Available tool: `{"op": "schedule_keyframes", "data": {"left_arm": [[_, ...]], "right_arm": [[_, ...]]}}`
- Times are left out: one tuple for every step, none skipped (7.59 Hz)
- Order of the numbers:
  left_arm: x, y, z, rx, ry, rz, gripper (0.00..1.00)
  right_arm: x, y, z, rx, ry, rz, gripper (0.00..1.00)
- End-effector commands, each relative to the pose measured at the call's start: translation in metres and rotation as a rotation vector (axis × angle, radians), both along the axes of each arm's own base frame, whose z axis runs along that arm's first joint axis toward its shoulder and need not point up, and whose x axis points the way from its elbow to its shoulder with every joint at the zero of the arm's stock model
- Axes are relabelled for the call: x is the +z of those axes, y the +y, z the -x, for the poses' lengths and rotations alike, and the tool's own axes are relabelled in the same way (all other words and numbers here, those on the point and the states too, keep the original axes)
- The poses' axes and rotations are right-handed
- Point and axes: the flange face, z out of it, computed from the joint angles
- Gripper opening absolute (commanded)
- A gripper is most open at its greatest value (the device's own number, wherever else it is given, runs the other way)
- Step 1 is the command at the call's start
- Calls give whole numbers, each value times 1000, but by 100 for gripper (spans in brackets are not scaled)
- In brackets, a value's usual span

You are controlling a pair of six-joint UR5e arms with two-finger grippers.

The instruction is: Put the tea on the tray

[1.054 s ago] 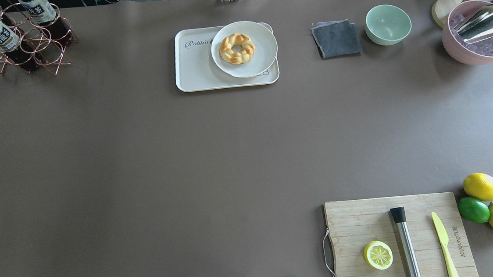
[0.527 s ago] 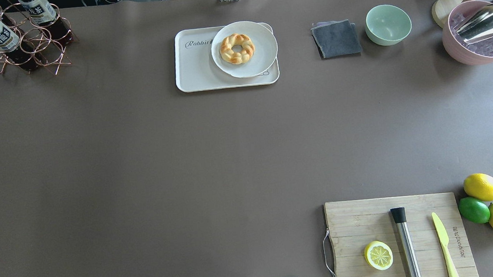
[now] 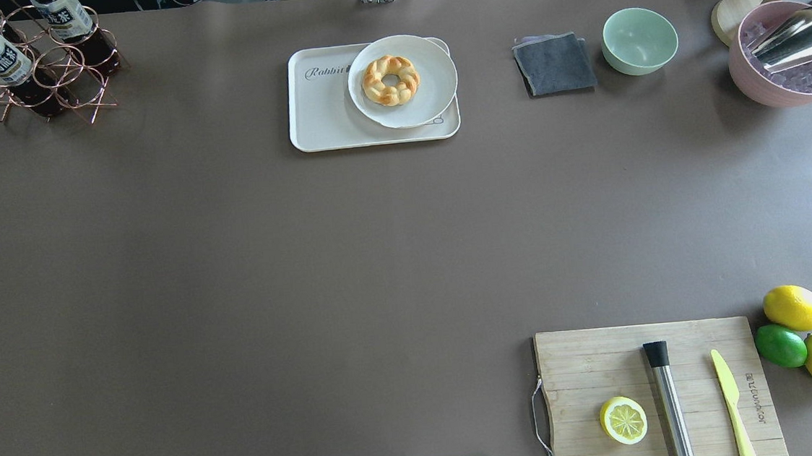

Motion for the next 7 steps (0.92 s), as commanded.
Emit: {"op": "schedule_keyframes", "data": {"left_arm": [[9,-65,-32,-126,-87,-68,99],[17,-77,-58,-151,-45,-74,97],[23,-80,-74,-167,-4,-58,97],[14,-86,-76,-187,21,-51,97],[10,-86,-76,-221,56,-39,97],[14,-91,-75,-267,68,-41,95],[23,-101,-81,-299,83,-52,93]], "right_arm": [[-13,-12,36,41,-38,11,100],[-14,-12,39,43,-41,14,100],[-15,-13,40,41,-40,10,100],[-15,-13,40,41,-40,10,100],[-16,-13,41,39,-40,8,100],[-16,-14,41,39,-40,7,100],[-17,-15,41,39,-40,5,100]]}}
